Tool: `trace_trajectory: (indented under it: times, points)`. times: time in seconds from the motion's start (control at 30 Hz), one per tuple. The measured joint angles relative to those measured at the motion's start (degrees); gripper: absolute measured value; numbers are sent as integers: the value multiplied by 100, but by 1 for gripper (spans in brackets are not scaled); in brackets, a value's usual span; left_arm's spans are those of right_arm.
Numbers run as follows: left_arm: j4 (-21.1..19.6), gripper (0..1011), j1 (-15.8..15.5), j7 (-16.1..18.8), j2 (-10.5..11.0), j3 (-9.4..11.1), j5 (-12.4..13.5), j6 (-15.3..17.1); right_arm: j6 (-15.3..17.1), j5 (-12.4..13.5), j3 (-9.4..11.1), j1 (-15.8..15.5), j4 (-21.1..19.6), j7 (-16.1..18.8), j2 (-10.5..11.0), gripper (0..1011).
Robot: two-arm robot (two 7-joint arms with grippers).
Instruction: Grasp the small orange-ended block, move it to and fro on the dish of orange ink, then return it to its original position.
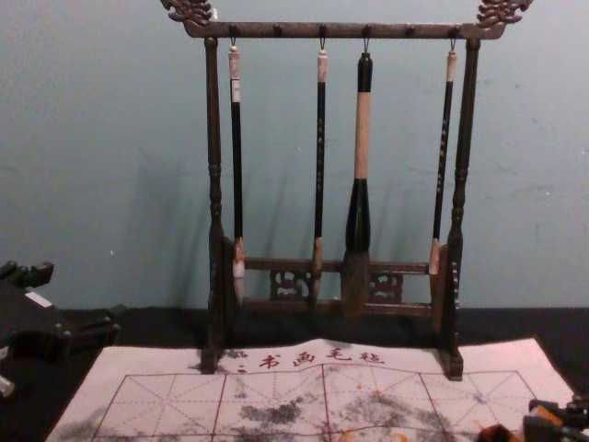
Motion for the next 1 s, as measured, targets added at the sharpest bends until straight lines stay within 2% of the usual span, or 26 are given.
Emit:
trace_trajectory:
  times: [0.27, 0.67, 1.0]
  points:
    - [0, 1001, 0, 0, 0, 0, 0, 0, 23, 36, 75, -55, -142, -51, 98, 111]
    - [0, 1001, 0, 0, 0, 0, 0, 0, -1, 126, 289, -265, -587, -145, 310, 111]
    - [0, 1001, 0, 0, 0, 0, 0, 0, -81, 139, 399, -322, -815, -166, 383, 111]
